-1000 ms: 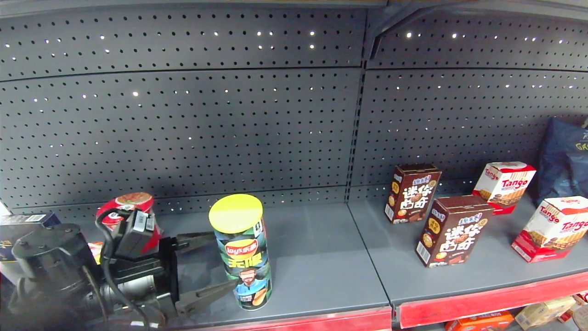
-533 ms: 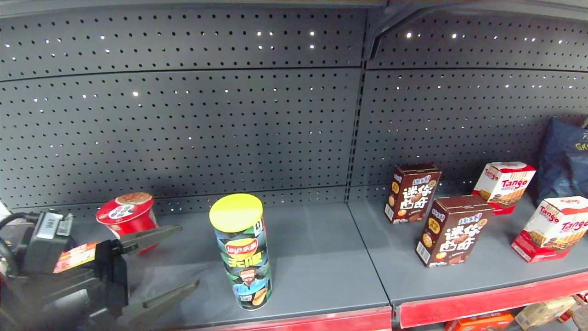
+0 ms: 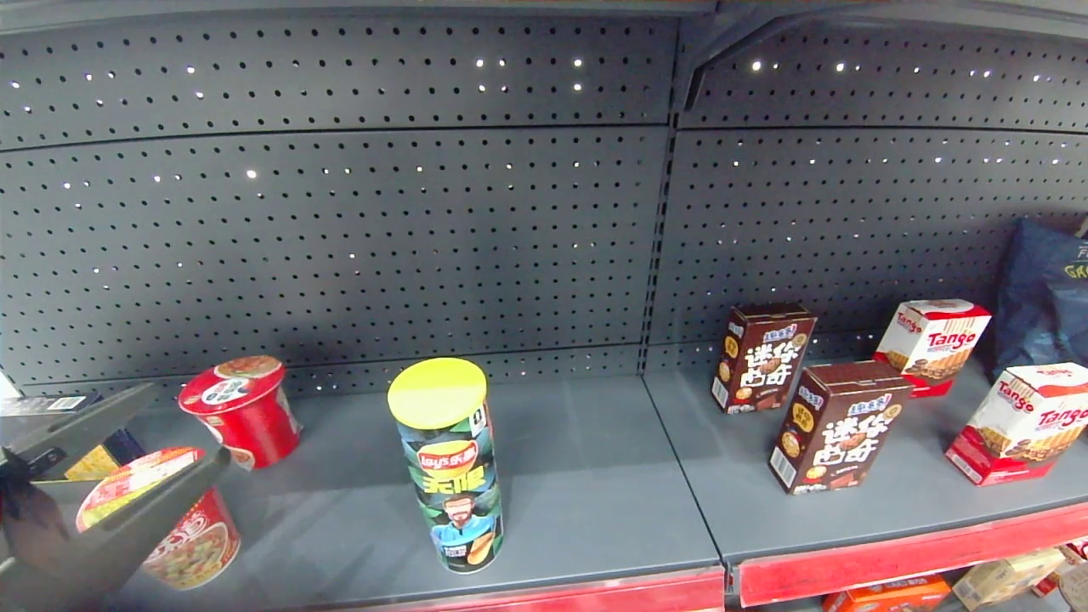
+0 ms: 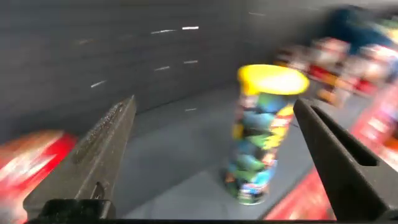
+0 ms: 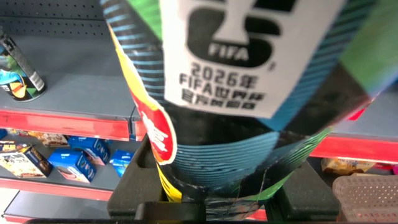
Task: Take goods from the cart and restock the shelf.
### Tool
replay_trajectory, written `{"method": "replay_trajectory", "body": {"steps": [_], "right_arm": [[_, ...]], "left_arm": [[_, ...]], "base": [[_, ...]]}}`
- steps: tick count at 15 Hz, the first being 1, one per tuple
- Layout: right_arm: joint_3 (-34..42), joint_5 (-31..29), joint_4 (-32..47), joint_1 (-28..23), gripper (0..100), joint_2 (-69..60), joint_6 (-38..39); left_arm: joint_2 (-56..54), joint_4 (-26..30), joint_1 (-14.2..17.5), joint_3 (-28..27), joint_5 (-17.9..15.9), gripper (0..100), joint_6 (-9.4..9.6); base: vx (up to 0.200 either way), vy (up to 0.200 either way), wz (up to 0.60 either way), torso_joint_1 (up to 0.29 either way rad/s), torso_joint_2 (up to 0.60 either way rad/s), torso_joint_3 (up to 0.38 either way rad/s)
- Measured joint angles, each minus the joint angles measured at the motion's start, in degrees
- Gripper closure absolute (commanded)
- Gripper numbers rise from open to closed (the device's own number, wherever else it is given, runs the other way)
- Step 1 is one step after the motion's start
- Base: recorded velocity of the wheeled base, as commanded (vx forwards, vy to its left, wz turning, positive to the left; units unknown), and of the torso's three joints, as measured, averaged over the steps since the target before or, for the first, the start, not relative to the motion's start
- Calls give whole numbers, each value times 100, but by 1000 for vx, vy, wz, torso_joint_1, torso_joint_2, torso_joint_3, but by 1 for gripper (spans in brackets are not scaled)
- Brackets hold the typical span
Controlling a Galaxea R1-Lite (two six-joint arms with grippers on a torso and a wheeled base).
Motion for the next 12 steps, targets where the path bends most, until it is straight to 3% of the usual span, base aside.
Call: {"method": "replay_trajectory", "body": {"steps": [3,6,9,10,11,12], "right_arm": [[-77,0,-33,9,100,27,0],[-55,-9,-72,-38,100,5,27],[-40,-13,-72,-115,100,-52,82],[-33,-60,-72,-126,100,-85,87],[-22,-118,-71,-127,100,-113,95],[-13,-140,-68,-126,100,-135,106]], "left_arm": [[-1218,1441,71,-11,633,0,-39],[-2728,3182,93,-71,945,0,-55],[-4308,5281,96,-283,1156,0,-39],[-4802,5791,101,-374,1360,0,21],[-5174,6222,107,-429,1818,0,128],[-5399,6537,110,-424,2352,0,401]], "base": [[0,0,0,0,0,0],[0,0,0,0,0,0],[0,0,0,0,0,0],[0,0,0,0,0,0],[0,0,0,0,0,0],[0,0,0,0,0,0]]}}
